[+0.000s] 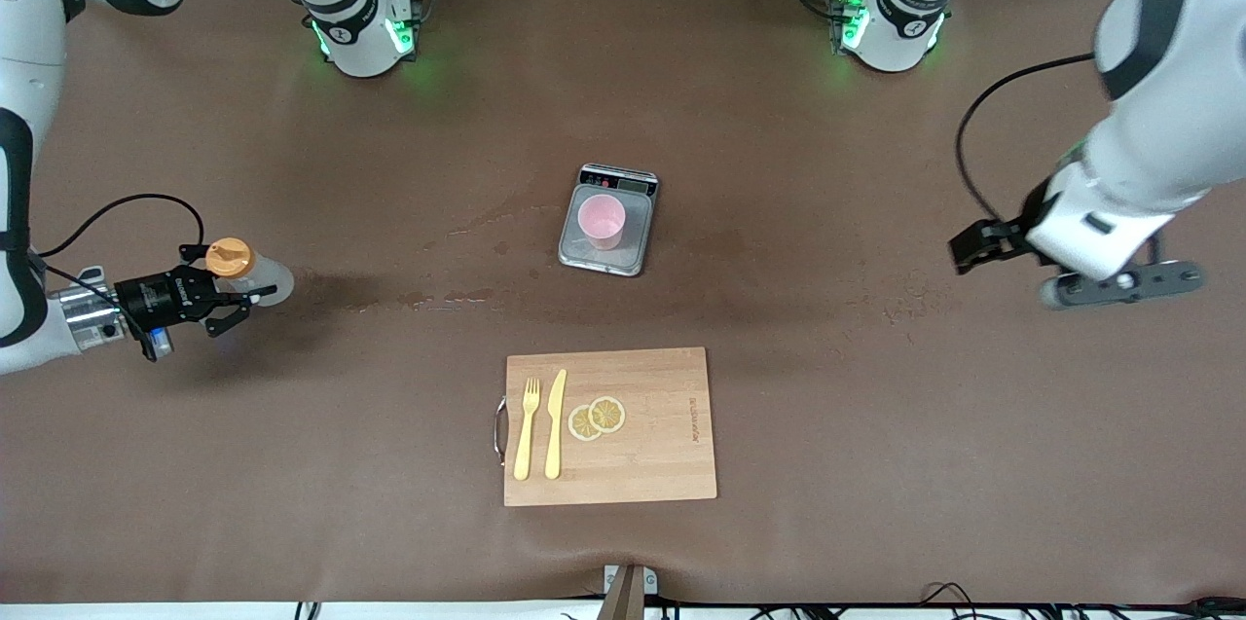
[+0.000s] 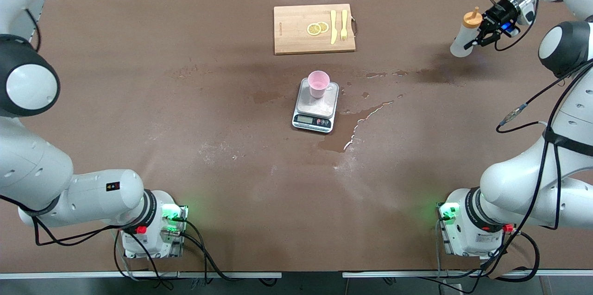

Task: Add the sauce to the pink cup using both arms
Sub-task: 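Carry the inverted bottle toward the cup while the left gripper returns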

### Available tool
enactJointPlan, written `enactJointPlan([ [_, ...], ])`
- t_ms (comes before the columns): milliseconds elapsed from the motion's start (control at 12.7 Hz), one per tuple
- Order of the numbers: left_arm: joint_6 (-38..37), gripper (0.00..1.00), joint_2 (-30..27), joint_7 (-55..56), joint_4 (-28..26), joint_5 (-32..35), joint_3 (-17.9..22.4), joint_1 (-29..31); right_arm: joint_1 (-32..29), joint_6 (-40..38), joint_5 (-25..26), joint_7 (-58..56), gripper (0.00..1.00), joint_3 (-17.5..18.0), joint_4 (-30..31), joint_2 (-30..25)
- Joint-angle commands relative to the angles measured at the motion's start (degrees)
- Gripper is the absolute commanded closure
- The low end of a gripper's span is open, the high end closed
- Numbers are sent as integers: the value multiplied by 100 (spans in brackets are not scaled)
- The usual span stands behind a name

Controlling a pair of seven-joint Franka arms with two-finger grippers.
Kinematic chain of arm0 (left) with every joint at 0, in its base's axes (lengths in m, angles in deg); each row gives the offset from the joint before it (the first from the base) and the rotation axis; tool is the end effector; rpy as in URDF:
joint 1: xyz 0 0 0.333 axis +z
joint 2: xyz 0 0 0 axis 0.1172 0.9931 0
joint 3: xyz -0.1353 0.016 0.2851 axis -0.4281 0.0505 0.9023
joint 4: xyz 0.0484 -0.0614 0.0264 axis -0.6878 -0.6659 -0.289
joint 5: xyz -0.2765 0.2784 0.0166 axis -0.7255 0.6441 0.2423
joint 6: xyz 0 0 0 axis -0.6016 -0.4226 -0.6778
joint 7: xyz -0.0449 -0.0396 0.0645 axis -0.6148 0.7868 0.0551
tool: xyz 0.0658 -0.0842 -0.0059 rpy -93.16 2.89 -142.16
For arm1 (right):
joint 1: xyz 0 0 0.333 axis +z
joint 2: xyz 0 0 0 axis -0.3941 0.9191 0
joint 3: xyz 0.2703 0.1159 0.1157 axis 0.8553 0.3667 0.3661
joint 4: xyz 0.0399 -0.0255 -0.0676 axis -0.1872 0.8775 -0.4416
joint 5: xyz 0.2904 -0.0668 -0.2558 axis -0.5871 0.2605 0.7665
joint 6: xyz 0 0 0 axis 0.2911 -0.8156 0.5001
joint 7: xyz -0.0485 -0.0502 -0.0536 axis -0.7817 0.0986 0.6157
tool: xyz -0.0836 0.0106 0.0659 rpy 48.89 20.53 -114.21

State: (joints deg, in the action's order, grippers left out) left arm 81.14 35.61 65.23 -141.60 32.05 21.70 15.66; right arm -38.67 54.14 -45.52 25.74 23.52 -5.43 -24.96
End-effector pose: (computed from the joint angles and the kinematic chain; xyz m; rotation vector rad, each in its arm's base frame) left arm 0.6056 -0.0961 0.5720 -3.1172 -0.0933 -0.0326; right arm 0.6286 -0.1359 0.2626 -1.9487 1.4900 1.3036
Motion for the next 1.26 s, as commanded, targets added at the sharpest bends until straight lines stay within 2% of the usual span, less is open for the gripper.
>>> enactJointPlan([
  [0, -248, 0, -365, -515, -106, -259, 667, -356, 245, 37, 195, 352, 56, -46, 115, -383],
  [237, -468, 0, -611, -787, -184, -339, 871, -374, 666, 185, 467, 922, 56, -46, 141, -717],
  [394, -468, 0, -813, -788, -403, -514, 1178, -541, 956, 256, 660, 1257, 56, -37, 141, -858],
  [789, -495, 0, -999, -788, -554, -515, 1241, -629, 1387, 370, 1161, 1601, 56, -28, 124, -999],
  [1183, -495, 0, -964, -788, -510, -480, 1223, -603, 1940, 493, 1381, 2294, 56, -28, 133, -1139],
])
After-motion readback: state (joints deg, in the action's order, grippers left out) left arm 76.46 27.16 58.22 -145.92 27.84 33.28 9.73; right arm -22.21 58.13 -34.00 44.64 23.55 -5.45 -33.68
